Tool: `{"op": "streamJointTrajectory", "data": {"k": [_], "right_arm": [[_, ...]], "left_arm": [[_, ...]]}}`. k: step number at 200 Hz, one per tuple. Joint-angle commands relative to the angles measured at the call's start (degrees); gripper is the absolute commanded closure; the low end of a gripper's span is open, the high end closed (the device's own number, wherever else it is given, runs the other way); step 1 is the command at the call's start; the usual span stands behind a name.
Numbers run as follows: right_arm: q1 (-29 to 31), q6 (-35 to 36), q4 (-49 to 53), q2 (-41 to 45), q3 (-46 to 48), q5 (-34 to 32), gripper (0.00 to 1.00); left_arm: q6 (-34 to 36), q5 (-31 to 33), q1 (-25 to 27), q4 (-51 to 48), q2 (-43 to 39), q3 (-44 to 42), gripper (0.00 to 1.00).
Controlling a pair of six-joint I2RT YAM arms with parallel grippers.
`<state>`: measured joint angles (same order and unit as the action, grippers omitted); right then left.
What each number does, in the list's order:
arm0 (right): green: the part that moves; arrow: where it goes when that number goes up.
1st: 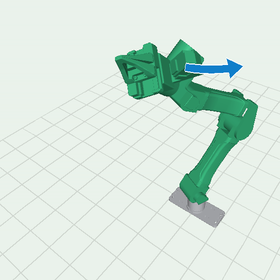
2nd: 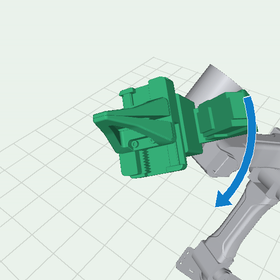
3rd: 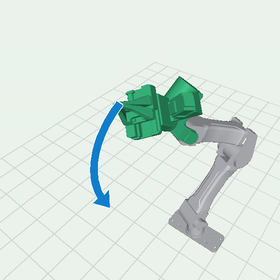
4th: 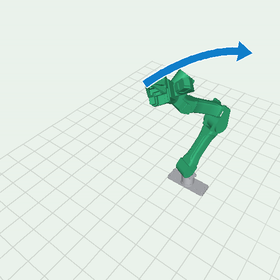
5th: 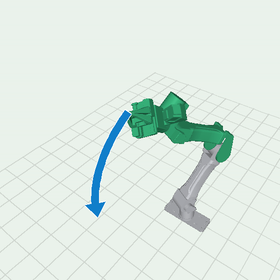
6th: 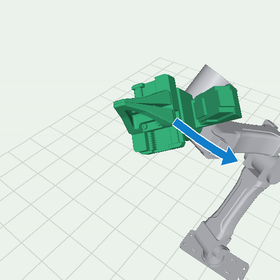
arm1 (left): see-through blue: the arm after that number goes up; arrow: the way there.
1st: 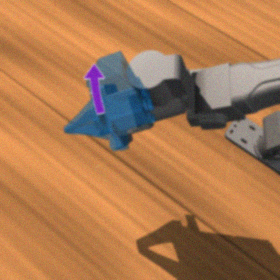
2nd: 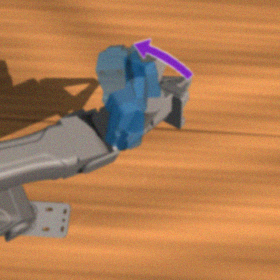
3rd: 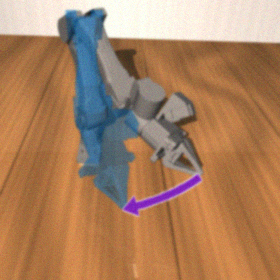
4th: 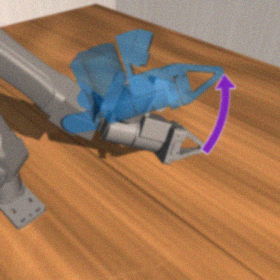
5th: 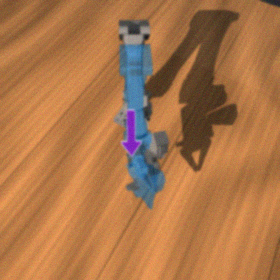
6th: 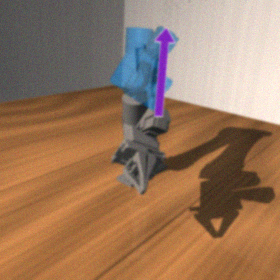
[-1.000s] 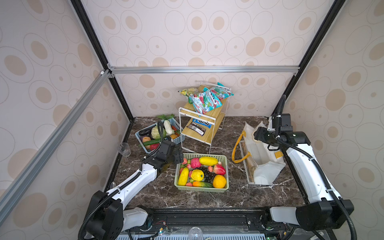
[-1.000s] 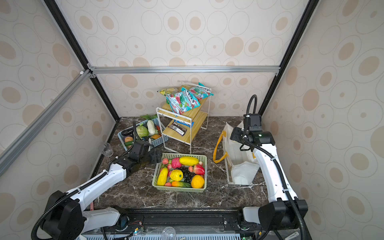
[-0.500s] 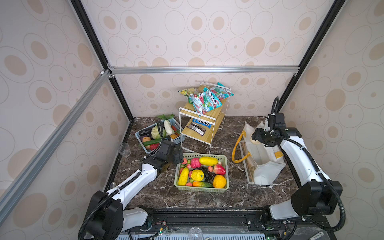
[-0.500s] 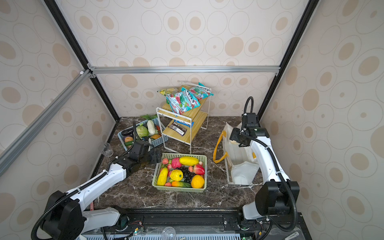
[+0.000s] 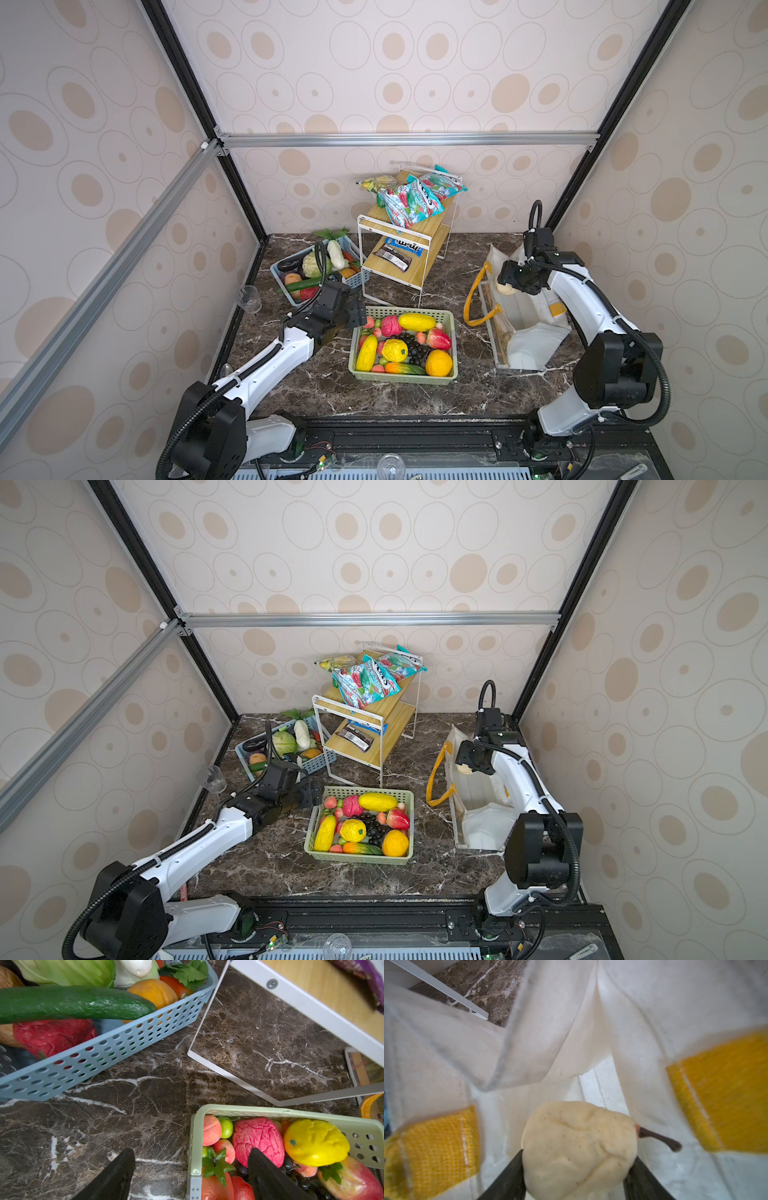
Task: Place the food into the grocery bag and tie it
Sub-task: 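Lower the pear into the tote bag with the right gripper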
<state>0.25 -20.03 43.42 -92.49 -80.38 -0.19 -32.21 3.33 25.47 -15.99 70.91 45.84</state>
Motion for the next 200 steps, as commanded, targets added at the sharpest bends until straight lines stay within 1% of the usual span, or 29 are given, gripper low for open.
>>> {"op": "streamJointTrajectory", "data": {"k": [1,68,169,200], "right_arm": [[-0.31,0.5,-0.76,-1.71,0.46,-0.38,0.34],[-0.25,0.26,-4.68,-5.8,3.01,0.19,0.34],[-0.25,-0.19,-7.24,-11.51,4.8,1.42,0.33],[-0.26,-0.25,-6.73,-11.24,5.27,-0.52,0.33]], "left_arm": [[-0.49,1.15,0.25,-1.24,-1.06,0.69,0.15],[-0.23,1.76,0.23,-1.28,-1.22,0.39,0.15],[-0.31,2.73,0.28,-1.41,-1.75,-0.47,0.15],[-0.4,2.82,0.28,-1.33,-1.74,-0.65,0.14]]}}
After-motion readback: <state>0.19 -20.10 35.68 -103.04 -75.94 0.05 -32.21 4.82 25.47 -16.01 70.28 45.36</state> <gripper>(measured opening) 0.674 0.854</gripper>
